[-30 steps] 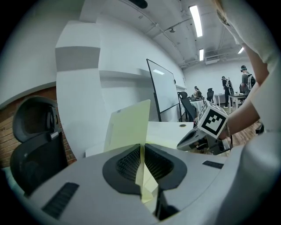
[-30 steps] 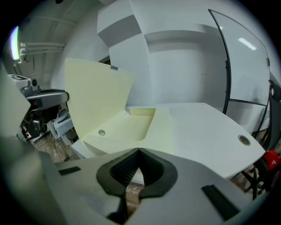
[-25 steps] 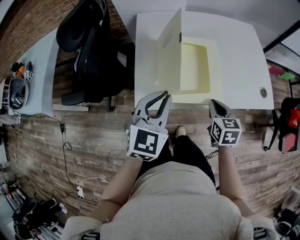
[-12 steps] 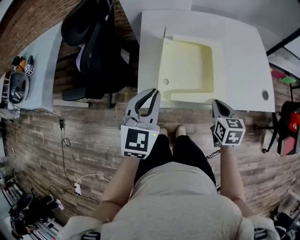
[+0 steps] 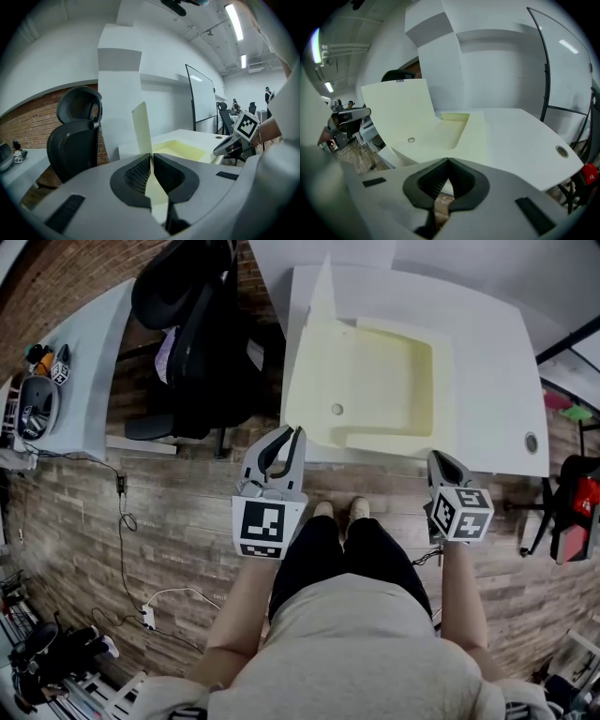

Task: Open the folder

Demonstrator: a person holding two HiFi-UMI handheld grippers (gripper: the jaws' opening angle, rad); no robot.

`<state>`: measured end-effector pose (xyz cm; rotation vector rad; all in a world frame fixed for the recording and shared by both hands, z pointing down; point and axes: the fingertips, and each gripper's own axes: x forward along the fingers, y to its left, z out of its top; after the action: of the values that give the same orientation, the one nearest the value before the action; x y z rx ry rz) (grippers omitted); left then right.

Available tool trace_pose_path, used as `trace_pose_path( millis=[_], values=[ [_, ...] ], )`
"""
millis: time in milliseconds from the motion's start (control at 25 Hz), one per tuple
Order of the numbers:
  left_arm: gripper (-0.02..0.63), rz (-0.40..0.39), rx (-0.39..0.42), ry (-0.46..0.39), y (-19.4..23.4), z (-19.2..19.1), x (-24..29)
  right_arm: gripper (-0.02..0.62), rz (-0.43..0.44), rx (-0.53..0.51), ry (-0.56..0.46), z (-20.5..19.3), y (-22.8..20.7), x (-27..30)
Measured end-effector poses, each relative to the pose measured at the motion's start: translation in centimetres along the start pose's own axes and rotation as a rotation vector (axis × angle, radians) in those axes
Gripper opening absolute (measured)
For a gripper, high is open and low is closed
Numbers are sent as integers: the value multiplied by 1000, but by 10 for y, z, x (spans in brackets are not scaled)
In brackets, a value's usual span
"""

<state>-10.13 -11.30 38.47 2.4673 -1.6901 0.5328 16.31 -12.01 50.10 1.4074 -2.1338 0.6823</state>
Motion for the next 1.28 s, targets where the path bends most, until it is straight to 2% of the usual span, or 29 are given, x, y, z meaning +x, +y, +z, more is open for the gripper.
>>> trace_pose_path(
  millis=[320,560,1280],
  values=[
    [37,56,-50,13,15,-18,-5,21,-12,-4,1,2,-1,-2],
    [37,105,-117,35,33,-38,-8,21,-19,-7,4,1,-1,-2],
    [48,185,-260,97,75,-81,-5,21,-45,-11,6,2,1,-4]
  ],
)
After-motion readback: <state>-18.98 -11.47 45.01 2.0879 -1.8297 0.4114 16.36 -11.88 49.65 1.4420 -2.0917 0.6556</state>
